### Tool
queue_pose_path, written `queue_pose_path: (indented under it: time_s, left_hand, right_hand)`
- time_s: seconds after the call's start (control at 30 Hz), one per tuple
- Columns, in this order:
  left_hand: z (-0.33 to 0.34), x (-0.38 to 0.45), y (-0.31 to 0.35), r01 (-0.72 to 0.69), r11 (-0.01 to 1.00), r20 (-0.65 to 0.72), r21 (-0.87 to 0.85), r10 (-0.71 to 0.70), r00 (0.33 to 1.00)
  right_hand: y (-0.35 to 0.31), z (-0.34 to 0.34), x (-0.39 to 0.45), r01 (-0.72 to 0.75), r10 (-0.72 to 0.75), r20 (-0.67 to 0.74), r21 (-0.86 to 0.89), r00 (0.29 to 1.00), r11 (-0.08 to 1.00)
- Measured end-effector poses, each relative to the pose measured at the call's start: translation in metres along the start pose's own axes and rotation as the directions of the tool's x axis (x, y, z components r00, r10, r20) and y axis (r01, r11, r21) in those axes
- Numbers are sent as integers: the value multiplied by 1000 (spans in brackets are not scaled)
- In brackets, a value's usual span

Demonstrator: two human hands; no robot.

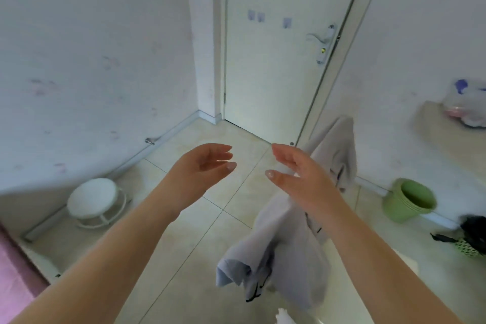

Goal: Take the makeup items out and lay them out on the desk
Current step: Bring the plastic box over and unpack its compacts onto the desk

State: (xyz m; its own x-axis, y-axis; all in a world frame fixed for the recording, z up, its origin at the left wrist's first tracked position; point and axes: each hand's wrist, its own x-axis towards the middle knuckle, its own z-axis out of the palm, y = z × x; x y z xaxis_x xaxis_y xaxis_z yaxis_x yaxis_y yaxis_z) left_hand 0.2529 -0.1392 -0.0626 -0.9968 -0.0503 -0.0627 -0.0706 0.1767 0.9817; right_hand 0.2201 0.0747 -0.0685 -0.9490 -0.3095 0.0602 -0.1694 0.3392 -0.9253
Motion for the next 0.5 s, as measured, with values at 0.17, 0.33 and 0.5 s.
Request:
queue_pose_path:
  time_s: [0.17, 0.33, 0.5]
  left_hand:
    - [-71, 33, -22, 35, 998, -97, -50, -40, 995]
    - [-113, 84, -43, 68, 996, -140, -54, -74, 987]
    - [-155, 181, -60, 75, 996, -125, -47, -80, 989]
  right_hand:
    - [-6, 55, 72, -3, 1, 120, 18, 993, 1000]
    - [6, 87, 140, -33, 28, 152, 30, 988, 999]
    - [28, 114, 237, -66, 60, 138, 39, 989, 997]
